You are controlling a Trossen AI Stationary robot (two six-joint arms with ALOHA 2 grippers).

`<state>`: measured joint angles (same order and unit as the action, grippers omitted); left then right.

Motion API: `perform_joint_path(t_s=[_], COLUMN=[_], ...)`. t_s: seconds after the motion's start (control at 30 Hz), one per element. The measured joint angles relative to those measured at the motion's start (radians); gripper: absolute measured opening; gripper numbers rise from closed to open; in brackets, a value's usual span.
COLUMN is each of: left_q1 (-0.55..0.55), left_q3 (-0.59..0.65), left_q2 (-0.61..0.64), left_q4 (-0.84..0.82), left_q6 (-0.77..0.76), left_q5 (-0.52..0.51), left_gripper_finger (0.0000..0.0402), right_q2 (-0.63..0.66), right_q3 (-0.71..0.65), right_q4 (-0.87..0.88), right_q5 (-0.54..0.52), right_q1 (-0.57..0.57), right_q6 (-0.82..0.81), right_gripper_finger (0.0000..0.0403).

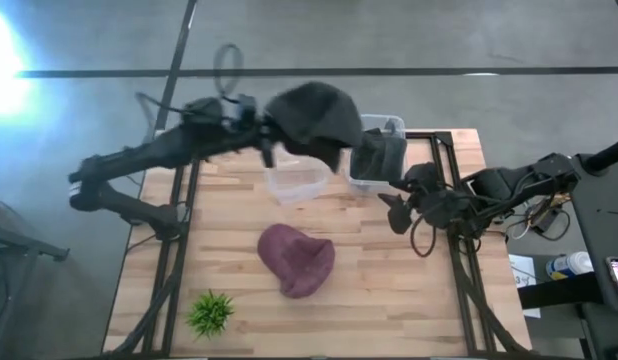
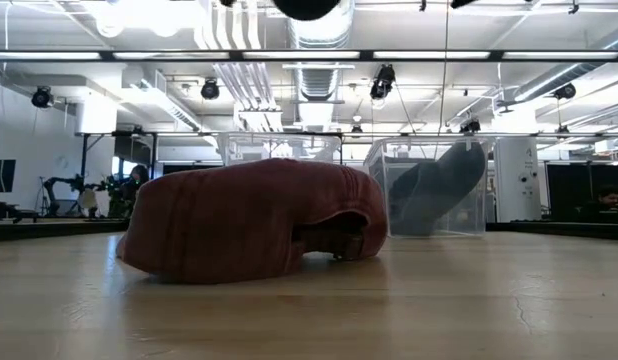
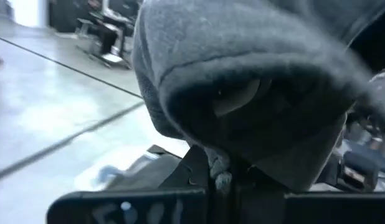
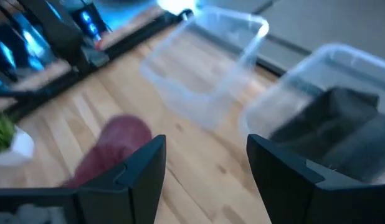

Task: Pick & Place hat
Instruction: Put the black cap into the right transparent bin

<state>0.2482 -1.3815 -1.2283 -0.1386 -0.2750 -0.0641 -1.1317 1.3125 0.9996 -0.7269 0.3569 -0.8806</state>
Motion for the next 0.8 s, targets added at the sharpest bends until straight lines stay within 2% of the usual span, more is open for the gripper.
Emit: perform_joint_path(t_s=[0.2,0.37,0.6,0.8], left_q1=[-0.025,-0.030,-0.039,-0.041], left_q3=[-0.013,-0.022,-0.021,-0.021], left_q2=[-0.136,-0.181,-0.237,-0.258], left_q4=[0.186,0.233,0.276,0.323], left_q6=[-0.081,-0.111,-0.128,-0.128], left_q5=[0.002,0.001,-0.008,-0.007], left_gripper_finger=[0.0007,0.0007,0.0007,0.0007], right_q2=[0.007,0.020,-0.001,-0.009], right_q3=[0.000,0.000,0.002,0.002], right_q4=[-0.107,-0.139,-0.279,-0.292], right_q5=[-0.076,-0.176,-0.285,-0.294], right_q1=[0.002,0.024,0.024,0.025], right_q6=[0.103,0.111,0.273,0.290], right_gripper_finger=[0.0219,0.0219,0.0219,0.0219])
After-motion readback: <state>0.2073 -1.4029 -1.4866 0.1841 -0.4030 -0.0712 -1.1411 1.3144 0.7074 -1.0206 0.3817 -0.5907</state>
